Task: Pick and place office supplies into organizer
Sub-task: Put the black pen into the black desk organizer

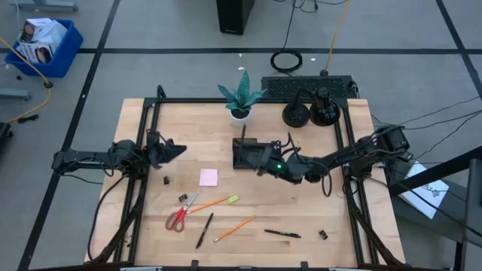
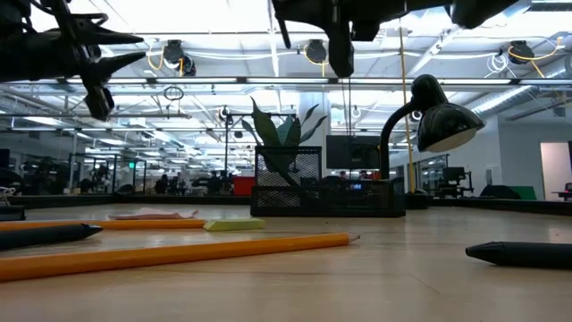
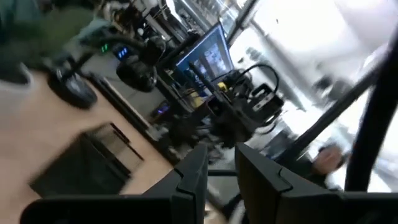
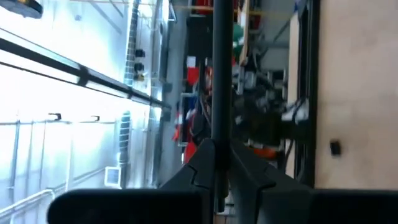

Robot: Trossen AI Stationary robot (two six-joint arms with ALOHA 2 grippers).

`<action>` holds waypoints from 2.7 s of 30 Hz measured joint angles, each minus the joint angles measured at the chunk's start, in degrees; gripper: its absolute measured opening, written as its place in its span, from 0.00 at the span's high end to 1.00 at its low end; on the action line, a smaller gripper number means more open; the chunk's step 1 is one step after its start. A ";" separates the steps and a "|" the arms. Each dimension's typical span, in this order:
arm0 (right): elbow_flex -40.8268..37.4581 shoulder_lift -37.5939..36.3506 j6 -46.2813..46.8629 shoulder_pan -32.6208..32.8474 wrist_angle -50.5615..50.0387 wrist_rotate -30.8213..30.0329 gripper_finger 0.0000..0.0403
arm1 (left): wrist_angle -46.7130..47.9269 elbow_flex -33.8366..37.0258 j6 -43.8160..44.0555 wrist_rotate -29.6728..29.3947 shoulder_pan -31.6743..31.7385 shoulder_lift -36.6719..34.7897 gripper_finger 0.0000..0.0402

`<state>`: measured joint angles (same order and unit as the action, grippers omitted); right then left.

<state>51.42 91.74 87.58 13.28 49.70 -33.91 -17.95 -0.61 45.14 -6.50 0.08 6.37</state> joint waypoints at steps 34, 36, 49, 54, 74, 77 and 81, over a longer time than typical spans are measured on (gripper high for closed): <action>3.69 0.02 33.19 4.67 -7.76 7.03 0.96 | -10.80 -8.32 -68.11 -14.73 -3.39 30.49 0.79; 3.69 0.02 34.46 4.38 -8.17 7.27 0.96 | -10.48 -9.28 -69.02 -15.09 -3.71 35.37 0.79; 3.69 0.02 35.40 3.91 -8.84 11.59 0.96 | -14.01 -18.85 -76.84 -15.36 -6.33 51.35 0.79; 3.69 0.02 35.79 3.80 -8.84 11.65 0.96 | -13.96 -22.07 -78.42 -13.25 -6.54 57.48 0.79; 3.67 0.02 36.15 3.58 -9.30 11.57 0.96 | -19.61 -23.23 -73.10 -11.94 -6.21 61.51 0.52; 3.67 0.02 36.25 3.19 -9.23 11.59 0.96 | -19.15 -23.23 -73.50 -8.97 -6.23 61.78 0.49; 3.67 0.02 36.68 2.48 -9.55 11.54 0.96 | -19.92 -23.23 -74.94 -7.77 -6.76 62.03 0.50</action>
<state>55.09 91.77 124.26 15.76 40.15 -22.37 -37.88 -23.83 -29.81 -14.27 -6.69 68.40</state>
